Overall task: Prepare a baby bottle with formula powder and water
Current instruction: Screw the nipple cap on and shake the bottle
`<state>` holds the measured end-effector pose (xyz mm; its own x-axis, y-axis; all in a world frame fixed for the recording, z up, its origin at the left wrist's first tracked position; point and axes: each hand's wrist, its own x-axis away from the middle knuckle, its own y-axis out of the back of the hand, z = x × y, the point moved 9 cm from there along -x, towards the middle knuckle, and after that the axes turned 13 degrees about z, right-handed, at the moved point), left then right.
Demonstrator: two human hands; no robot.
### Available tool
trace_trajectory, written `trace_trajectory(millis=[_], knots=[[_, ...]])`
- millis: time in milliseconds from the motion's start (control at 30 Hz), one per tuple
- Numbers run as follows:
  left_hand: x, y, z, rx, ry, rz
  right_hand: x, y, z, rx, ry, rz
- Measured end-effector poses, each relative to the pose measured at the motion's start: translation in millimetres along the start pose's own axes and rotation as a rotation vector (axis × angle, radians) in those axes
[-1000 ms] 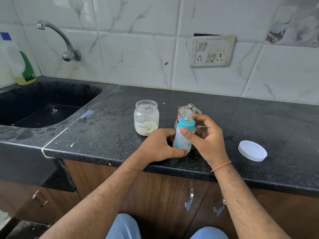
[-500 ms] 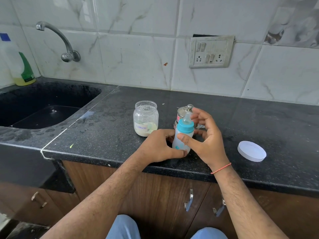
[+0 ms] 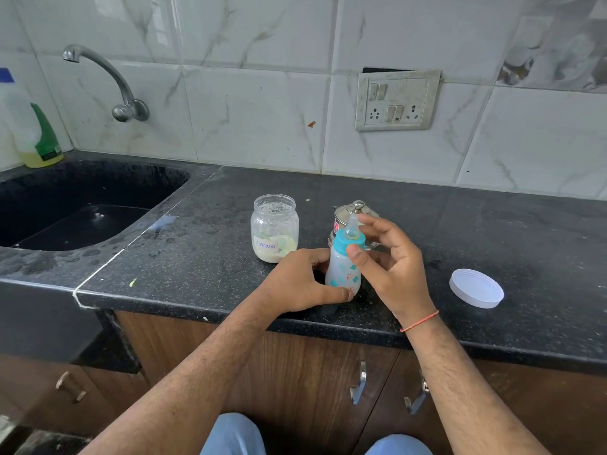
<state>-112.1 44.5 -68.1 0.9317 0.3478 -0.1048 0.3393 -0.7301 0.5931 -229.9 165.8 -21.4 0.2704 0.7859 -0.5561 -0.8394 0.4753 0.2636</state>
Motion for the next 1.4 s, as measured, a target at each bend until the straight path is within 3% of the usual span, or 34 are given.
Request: trace_trajectory(millis=[233,467,633,867,1000,1067,1267,1400], knots=[[3,-9,-10,-0.045,-0.063,0.108,-3,-25,-8,-0.169,-0.081,0.253],[5,-8,-17,-0.172,-0.092,0.013,0,-4,-2,0.082,-0.061,0.006],[4,-11,-18,-0.144,-0.102,0.067,-4,-22,-6,-0.115,-0.07,0.244],[-1,-15,-15,-0.168,-0.115,0.1,2,-8,5,0.144,-0.052,-0.01],[-2,-16,-13,-0.115,-0.136,0.155,-2,-20,-3,-0.107,-0.084,0.196],[-2,-17,-11,-0.109,-0.135,0.158,-1,-21,-5,-0.141,-0.103,0.218],[-5,-18,-9,-0.165,-0.141,0.125,5,-5,3,0.146,-0.065,-0.049],[-5,-18,-8,-0.11,-0.148,0.143,-1,-20,-6,-0.132,-0.112,0.177]])
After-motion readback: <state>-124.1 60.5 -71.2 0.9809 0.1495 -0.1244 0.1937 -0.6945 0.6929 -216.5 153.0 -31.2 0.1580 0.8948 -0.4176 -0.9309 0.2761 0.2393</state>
